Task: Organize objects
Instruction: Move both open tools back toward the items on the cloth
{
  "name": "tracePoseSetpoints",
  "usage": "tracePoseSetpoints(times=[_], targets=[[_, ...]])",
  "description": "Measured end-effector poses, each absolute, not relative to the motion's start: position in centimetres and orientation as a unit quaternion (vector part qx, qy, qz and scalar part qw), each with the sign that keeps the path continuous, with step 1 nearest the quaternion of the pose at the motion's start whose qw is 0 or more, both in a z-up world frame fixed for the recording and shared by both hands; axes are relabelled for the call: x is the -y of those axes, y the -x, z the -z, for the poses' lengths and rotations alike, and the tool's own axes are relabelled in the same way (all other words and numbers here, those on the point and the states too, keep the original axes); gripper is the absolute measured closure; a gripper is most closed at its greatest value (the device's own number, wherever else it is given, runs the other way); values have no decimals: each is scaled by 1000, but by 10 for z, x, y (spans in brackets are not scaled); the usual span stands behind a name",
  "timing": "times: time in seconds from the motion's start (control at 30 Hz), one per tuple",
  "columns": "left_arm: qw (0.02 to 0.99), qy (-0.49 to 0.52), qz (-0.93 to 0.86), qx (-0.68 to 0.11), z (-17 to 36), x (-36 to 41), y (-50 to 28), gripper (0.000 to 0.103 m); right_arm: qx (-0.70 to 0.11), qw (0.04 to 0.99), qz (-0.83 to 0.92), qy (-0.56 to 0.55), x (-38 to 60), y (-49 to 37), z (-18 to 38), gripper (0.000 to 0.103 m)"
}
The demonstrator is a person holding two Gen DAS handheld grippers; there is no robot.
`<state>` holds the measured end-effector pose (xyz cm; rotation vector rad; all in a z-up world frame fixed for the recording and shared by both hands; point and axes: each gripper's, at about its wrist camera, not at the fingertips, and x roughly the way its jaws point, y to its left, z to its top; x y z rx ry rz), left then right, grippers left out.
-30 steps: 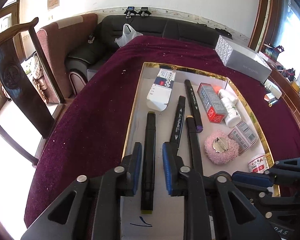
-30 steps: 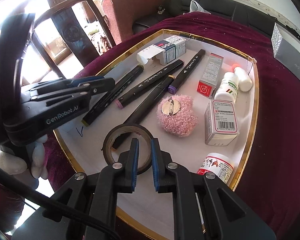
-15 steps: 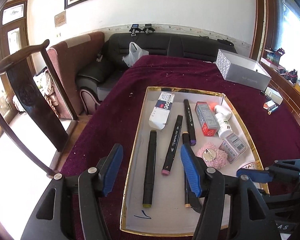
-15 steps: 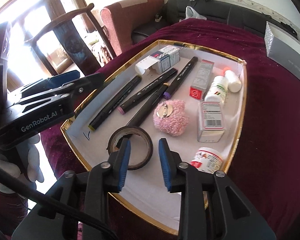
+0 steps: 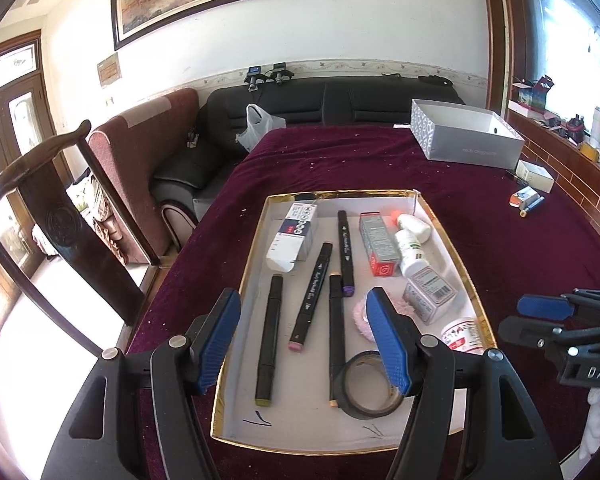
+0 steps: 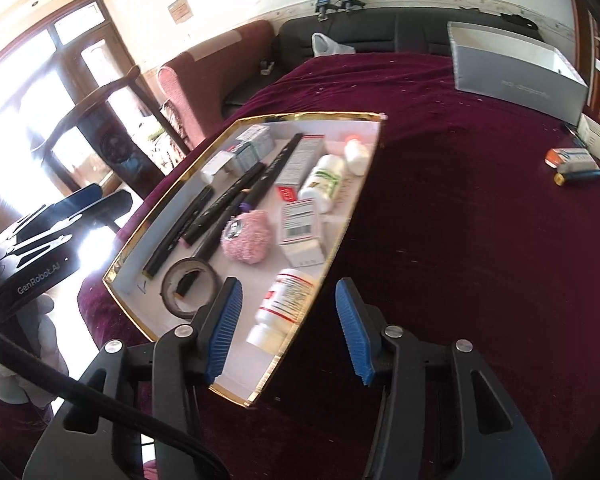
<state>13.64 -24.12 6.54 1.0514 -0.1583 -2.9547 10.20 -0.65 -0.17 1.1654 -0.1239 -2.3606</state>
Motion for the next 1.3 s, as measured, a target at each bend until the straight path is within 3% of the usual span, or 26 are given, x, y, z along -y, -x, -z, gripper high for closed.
tracePoseSetpoints(times=[0.67,0.9,1.3], targets=[[-140,-353,921,85,-74,114,-128,43,168,54,895,-410,-204,-84,0,50],[-182,-378,904,86,-60,75,-118,44,206,-16,886,-414,-266,-20,-7,49],[-193,-397,895,72,-48,72,-93,44,239,-67,846,-471,-277,94,26,49]])
